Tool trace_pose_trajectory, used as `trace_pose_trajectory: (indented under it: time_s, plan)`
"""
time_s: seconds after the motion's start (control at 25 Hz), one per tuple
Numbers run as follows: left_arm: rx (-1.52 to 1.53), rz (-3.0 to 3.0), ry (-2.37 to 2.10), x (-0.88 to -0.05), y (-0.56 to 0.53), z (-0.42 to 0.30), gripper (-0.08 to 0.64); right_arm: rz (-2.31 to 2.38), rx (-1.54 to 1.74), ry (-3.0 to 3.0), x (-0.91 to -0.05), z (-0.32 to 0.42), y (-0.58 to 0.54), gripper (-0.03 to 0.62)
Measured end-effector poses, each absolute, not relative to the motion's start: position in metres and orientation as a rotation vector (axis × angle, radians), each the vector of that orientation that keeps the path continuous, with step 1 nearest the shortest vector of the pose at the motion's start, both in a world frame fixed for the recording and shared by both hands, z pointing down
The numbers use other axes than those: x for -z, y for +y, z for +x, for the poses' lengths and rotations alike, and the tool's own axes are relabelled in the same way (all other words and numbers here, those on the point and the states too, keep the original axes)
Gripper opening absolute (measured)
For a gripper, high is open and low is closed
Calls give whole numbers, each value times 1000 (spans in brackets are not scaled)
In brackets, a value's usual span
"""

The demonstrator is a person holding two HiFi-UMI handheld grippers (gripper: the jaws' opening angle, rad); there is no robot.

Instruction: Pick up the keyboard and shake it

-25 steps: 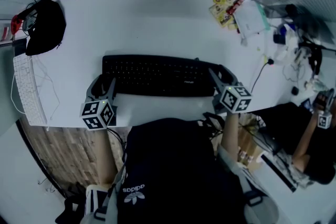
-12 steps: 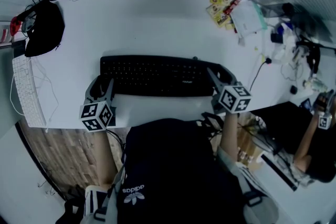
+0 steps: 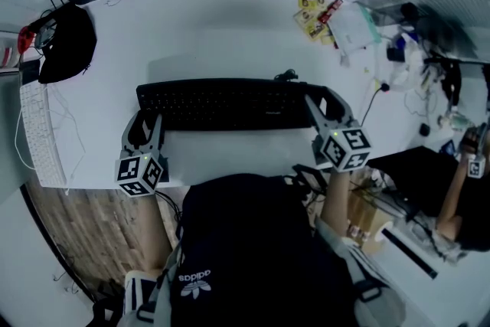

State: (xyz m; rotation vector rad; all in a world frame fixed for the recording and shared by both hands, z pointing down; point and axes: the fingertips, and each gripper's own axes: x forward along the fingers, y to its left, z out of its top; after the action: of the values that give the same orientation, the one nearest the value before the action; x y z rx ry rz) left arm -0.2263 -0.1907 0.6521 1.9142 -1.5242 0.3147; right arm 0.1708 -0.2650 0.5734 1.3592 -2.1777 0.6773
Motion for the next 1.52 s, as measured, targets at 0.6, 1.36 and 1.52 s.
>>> trace_pose_trajectory:
  time_s: [0.6, 1.36, 1.52]
  plan:
    - [6, 2127, -1661, -572, -214, -229, 207, 1457, -212, -2343, -443, 157, -269, 212]
    - [351, 2435, -1819, -433, -245, -248, 209, 1611, 259, -2451, -301, 141, -241, 210]
    - [413, 2485, -1853, -398, -241, -244, 209, 1646, 325, -2500, -278, 150, -228, 210]
